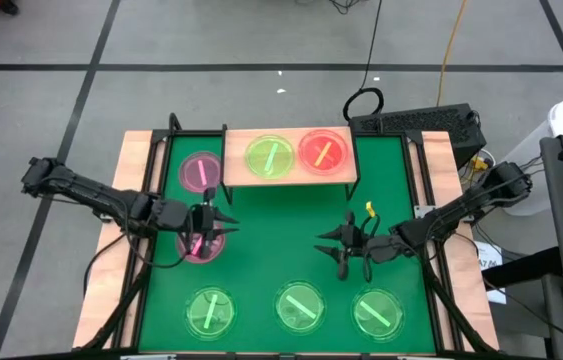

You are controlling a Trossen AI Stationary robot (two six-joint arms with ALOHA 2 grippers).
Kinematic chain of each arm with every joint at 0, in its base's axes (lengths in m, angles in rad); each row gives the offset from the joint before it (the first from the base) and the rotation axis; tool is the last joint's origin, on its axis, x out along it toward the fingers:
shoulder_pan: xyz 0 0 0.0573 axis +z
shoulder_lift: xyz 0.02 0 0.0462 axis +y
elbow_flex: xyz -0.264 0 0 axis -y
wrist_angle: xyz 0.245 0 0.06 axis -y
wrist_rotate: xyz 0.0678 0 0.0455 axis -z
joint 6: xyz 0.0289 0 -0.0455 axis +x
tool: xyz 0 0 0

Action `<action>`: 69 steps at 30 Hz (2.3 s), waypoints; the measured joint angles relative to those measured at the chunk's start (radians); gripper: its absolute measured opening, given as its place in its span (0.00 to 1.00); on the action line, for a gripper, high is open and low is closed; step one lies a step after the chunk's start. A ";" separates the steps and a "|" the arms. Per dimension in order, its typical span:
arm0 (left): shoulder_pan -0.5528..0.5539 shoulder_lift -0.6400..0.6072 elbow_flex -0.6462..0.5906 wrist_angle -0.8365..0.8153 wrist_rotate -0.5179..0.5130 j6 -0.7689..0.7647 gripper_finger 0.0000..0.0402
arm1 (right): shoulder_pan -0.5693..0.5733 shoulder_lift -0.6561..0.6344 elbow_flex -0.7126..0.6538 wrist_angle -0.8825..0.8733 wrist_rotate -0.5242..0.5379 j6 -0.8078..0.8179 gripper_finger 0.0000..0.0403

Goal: Place and stack plates onto a shelf
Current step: Stack the bottom pink transparent plate on top of the green transparent plate on the shelf

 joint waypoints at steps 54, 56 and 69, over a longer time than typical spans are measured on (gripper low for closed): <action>0.184 0.000 0.000 -0.571 -0.235 -0.495 0.21 | -0.007 0.000 -0.163 0.614 0.049 -0.369 0.32; 0.200 0.000 0.000 -0.593 -0.235 -0.500 0.21 | -0.007 0.000 -0.163 0.613 0.049 -0.397 0.32; 0.248 0.000 0.000 -0.667 -0.234 -0.535 0.21 | -0.006 0.000 0.078 0.159 0.129 -0.487 0.32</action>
